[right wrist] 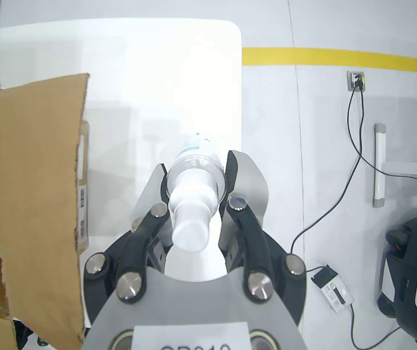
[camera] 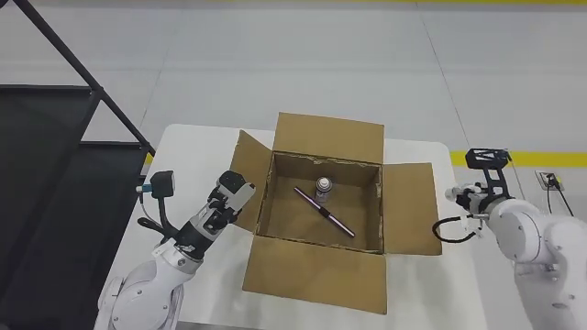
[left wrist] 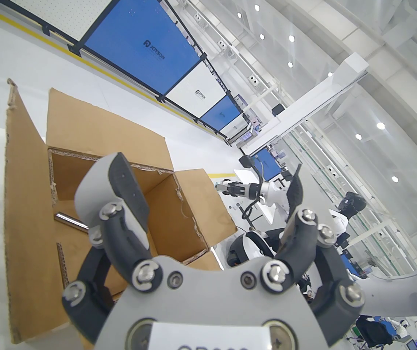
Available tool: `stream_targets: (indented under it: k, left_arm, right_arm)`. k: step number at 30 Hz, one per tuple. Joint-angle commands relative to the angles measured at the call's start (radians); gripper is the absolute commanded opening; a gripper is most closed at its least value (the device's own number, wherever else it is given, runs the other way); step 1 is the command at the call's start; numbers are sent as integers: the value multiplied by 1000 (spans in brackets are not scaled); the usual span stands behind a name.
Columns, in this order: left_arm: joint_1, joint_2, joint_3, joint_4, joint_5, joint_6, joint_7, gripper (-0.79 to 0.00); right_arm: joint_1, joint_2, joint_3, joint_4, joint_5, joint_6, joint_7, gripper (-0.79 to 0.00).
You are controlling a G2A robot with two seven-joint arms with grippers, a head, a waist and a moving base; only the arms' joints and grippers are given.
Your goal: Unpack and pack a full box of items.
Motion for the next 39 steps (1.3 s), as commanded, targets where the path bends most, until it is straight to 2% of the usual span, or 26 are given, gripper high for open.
stream_targets:
  k: [1, 11, 24, 25, 26, 27, 28, 32, 36, 39]
  left_arm:
    - [0, 0, 0, 0, 0, 0, 0, 0]
    - [0, 0, 0, 0, 0, 0, 0, 0]
    - [0, 0, 0, 0, 0, 0, 0, 0]
    - [0, 0, 0, 0, 0, 0, 0, 0]
    - [0, 0, 0, 0, 0, 0, 0, 0]
    - [0, 0, 0, 0, 0, 0, 0, 0]
    - [0, 0, 0, 0, 0, 0, 0, 0]
    - [0, 0, 0, 0, 0, 0, 0, 0]
    - [0, 0, 0, 0, 0, 0, 0, 0]
    - [0, 0, 0, 0, 0, 0, 0, 0]
  right_arm:
    - [29, -2, -25, 56, 0, -13, 12, -785]
    - [133, -14, -89, 267, 21, -50, 2, -785]
    - [196, -26, -141, 384, 41, -66, -23, -785]
    - [200, -27, -145, 390, 41, -68, -23, -745]
    - [205, -28, -148, 396, 42, -69, -22, -591]
    - [209, -28, -151, 402, 41, -70, -23, -505]
    - [213, -29, -154, 407, 42, -70, -23, -465]
    - [224, -31, -162, 418, 42, -70, -20, -385]
    - [228, -32, -166, 419, 40, -67, -18, -382]
    - [228, -32, -166, 414, 38, -63, -15, -348]
